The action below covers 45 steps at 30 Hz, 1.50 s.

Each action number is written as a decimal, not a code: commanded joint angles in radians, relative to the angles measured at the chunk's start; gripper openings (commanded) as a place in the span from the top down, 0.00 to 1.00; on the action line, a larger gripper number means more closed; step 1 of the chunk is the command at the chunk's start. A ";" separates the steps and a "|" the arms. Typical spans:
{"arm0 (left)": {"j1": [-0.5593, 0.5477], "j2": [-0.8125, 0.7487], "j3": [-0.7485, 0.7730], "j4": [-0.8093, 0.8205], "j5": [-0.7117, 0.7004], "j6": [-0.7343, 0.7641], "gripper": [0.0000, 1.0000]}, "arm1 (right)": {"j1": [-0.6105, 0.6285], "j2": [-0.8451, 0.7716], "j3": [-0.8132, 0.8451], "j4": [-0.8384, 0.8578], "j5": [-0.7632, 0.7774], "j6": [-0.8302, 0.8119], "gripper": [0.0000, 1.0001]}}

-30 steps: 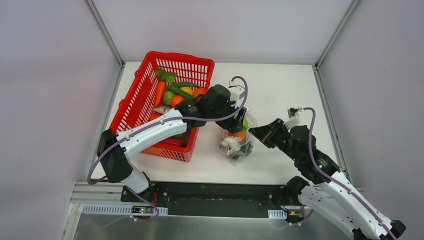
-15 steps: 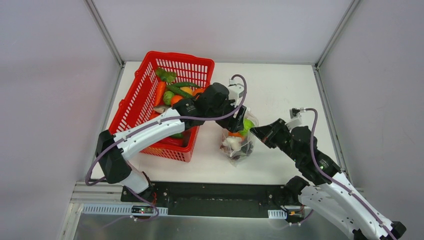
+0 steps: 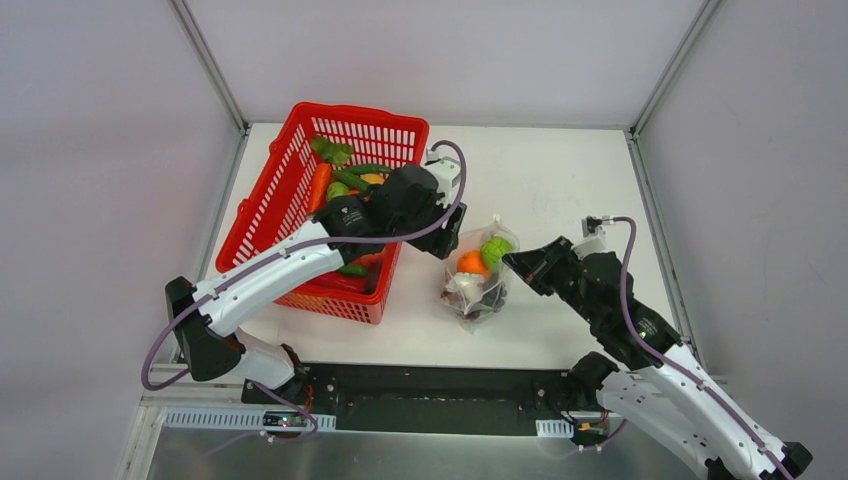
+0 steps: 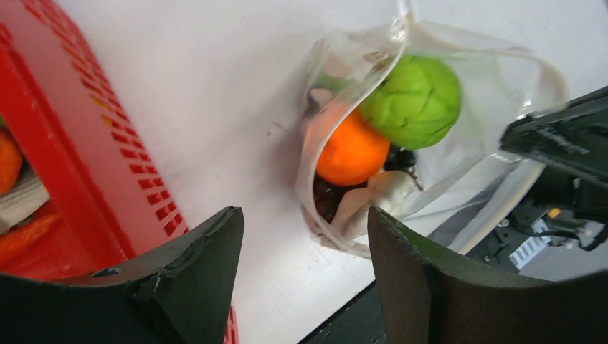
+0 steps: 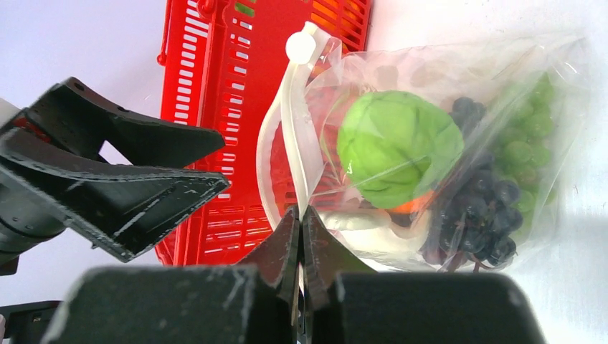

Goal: Place the food in the zip-top bag and seal the zipper
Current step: Place the fake fruit in the zipper food storage bag, then adjust the zipper food storage bag at the center of the board.

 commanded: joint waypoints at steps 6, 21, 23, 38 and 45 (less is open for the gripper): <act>-0.017 0.040 -0.043 -0.074 0.038 -0.058 0.41 | -0.003 0.010 0.042 0.018 0.017 0.009 0.99; -0.016 0.061 0.060 -0.090 0.109 -0.054 1.00 | -0.003 0.022 0.096 0.011 -0.064 -0.065 1.00; -0.017 0.042 0.072 -0.088 0.128 -0.059 1.00 | -0.002 0.035 0.137 -0.034 -0.060 -0.090 1.00; -0.015 0.023 0.093 -0.045 0.172 -0.092 1.00 | -0.003 0.054 0.256 -0.137 -0.145 -0.172 0.98; -0.015 0.019 0.097 -0.063 0.161 -0.098 1.00 | -0.002 0.122 0.251 -0.213 -0.011 -0.138 1.00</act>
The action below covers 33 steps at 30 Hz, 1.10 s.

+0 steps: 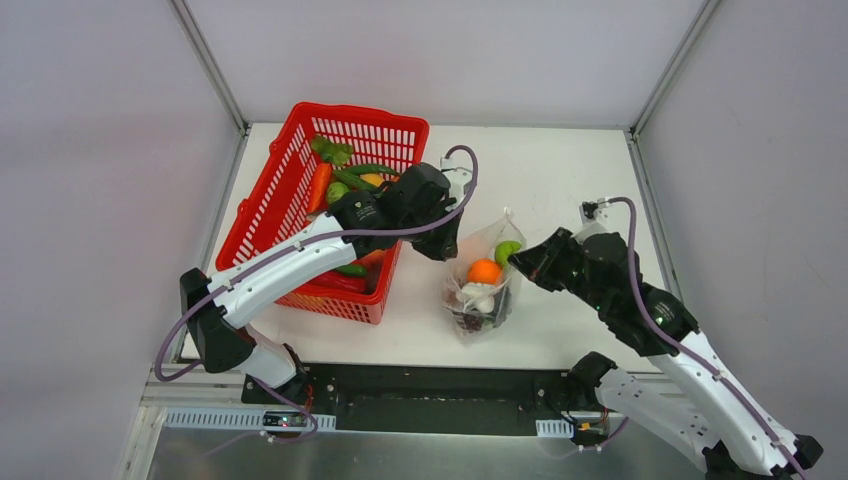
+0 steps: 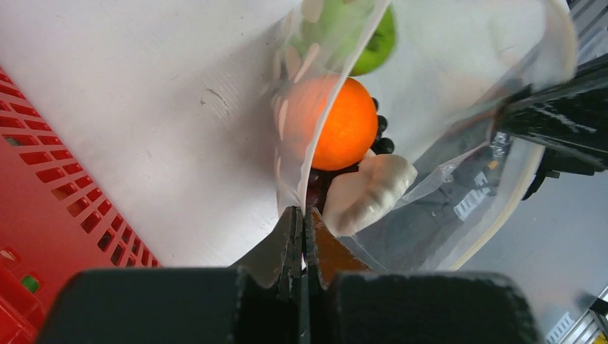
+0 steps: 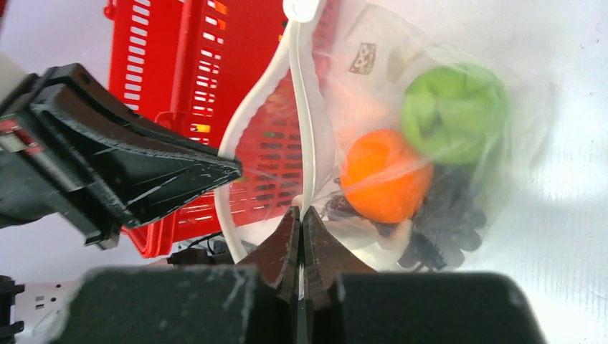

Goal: Place the food in the zip-top bag and seal the zipper
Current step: Adjust the zipper food storage bag at the center of the board.

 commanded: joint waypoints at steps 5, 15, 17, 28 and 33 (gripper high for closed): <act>-0.009 -0.009 0.045 0.020 -0.007 -0.028 1.00 | -0.002 -0.031 -0.020 0.194 -0.163 0.027 1.00; -0.007 -0.044 0.022 0.027 -0.077 -0.016 0.50 | -0.002 -0.033 -0.109 0.215 -0.092 0.074 0.99; -0.007 -0.068 0.008 0.040 -0.091 -0.015 0.37 | -0.003 -0.039 -0.134 0.221 -0.081 0.088 0.99; 0.020 -0.293 -0.056 0.006 -0.416 0.046 0.12 | -0.002 -0.018 -0.122 0.212 -0.068 0.062 0.99; 0.169 -0.425 -0.185 -0.016 -0.475 -0.008 0.06 | -0.003 -0.018 -0.124 0.214 -0.073 0.074 0.99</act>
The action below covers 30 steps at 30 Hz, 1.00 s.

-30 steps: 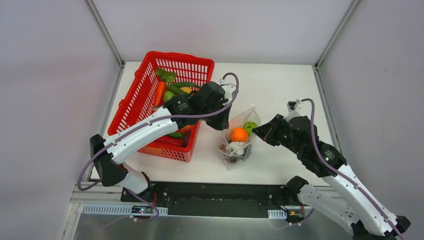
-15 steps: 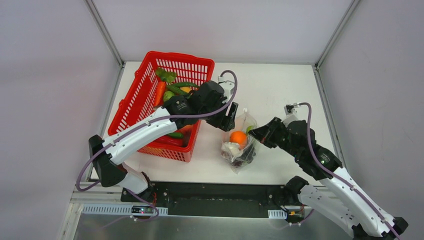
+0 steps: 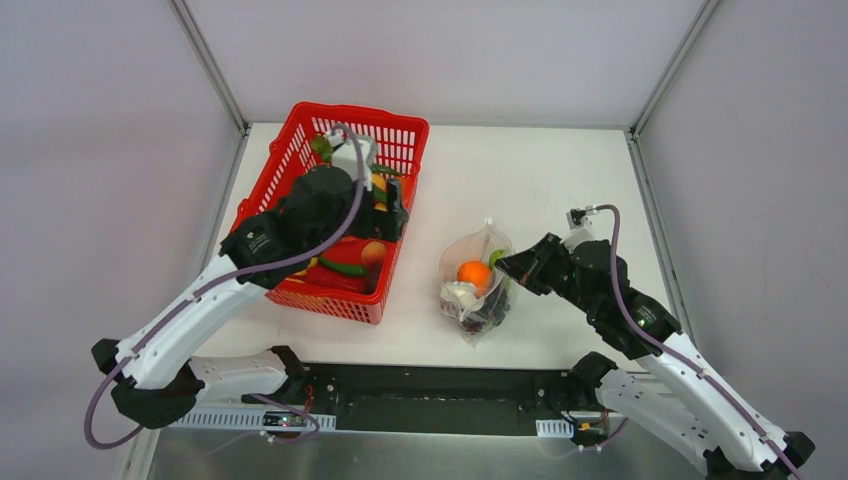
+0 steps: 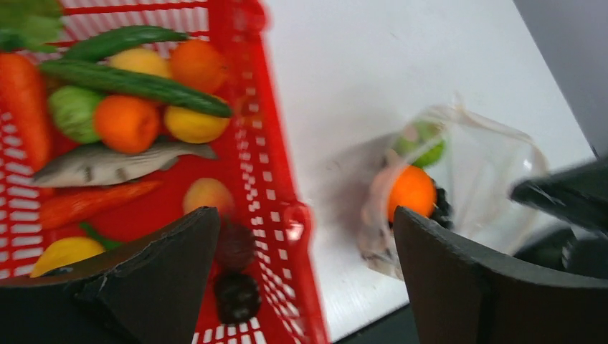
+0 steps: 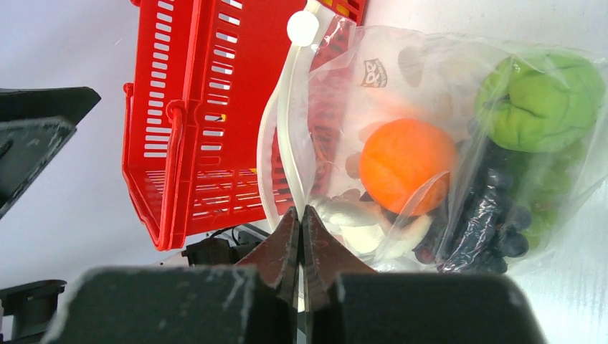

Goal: Place the food in the zip-top bag and seal the zipper
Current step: Adjust the zipper food storage bag at the center of the board, then pick up the fake fruit from the bin.

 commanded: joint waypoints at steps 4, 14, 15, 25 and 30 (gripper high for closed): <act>0.272 -0.166 -0.224 -0.012 -0.067 -0.076 0.01 | -0.003 0.003 0.027 0.041 0.009 0.006 0.99; 0.560 -0.008 -0.309 -0.101 -0.135 -0.088 0.01 | -0.002 0.013 0.030 0.047 0.002 0.026 0.99; 0.581 0.018 -0.312 -0.102 -0.130 -0.088 0.01 | -0.003 0.013 0.031 0.048 0.001 0.026 0.99; 0.637 0.180 -0.352 -0.074 -0.231 -0.060 0.02 | -0.003 0.013 0.045 0.035 -0.009 0.008 0.99; 0.643 0.219 -0.361 -0.056 -0.254 -0.036 0.02 | -0.003 0.000 0.042 0.034 0.003 0.003 0.99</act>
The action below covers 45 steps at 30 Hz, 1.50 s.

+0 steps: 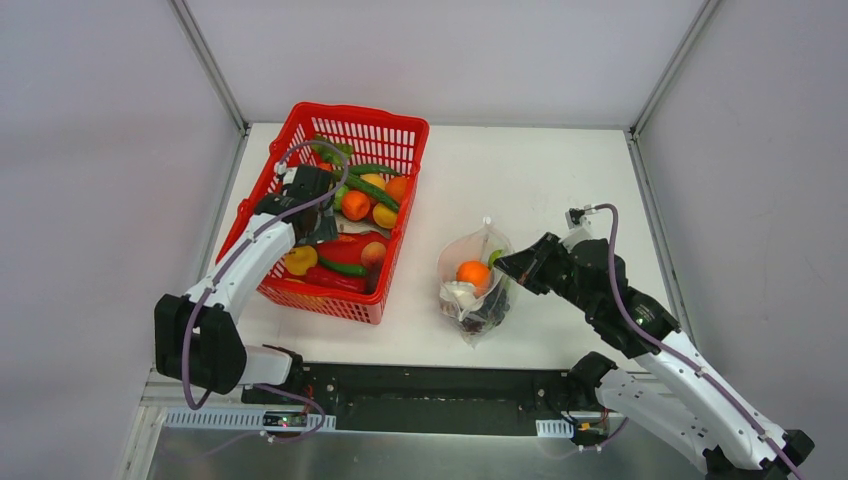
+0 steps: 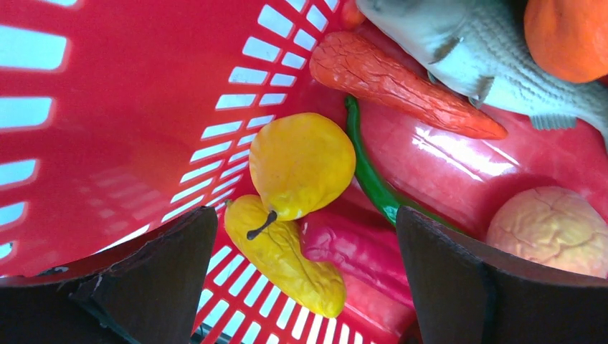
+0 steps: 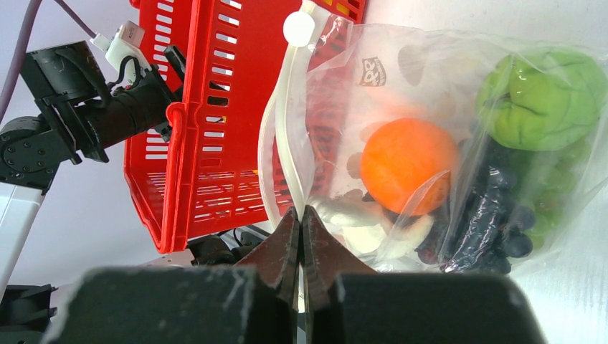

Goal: Place the food in the zip-top bag and seal the zipper
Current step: Pick up the fake fruit from the bin.

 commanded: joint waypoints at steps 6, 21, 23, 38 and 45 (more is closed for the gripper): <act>0.026 0.102 0.012 -0.006 -0.093 0.015 0.09 | -0.003 -0.025 0.035 0.027 0.010 -0.013 0.98; 0.059 0.156 -0.062 0.090 0.014 -0.003 0.46 | -0.003 -0.037 0.039 0.013 0.006 -0.010 0.98; 0.059 0.141 -0.064 0.089 0.027 -0.006 0.56 | -0.003 -0.042 0.036 0.013 0.008 -0.007 0.98; 0.059 -0.037 -0.048 0.047 0.120 0.021 1.00 | -0.003 -0.015 0.036 0.022 -0.001 -0.010 0.98; 0.057 -0.182 -0.020 0.058 0.255 0.038 1.00 | -0.003 -0.009 0.038 0.035 -0.004 -0.007 0.98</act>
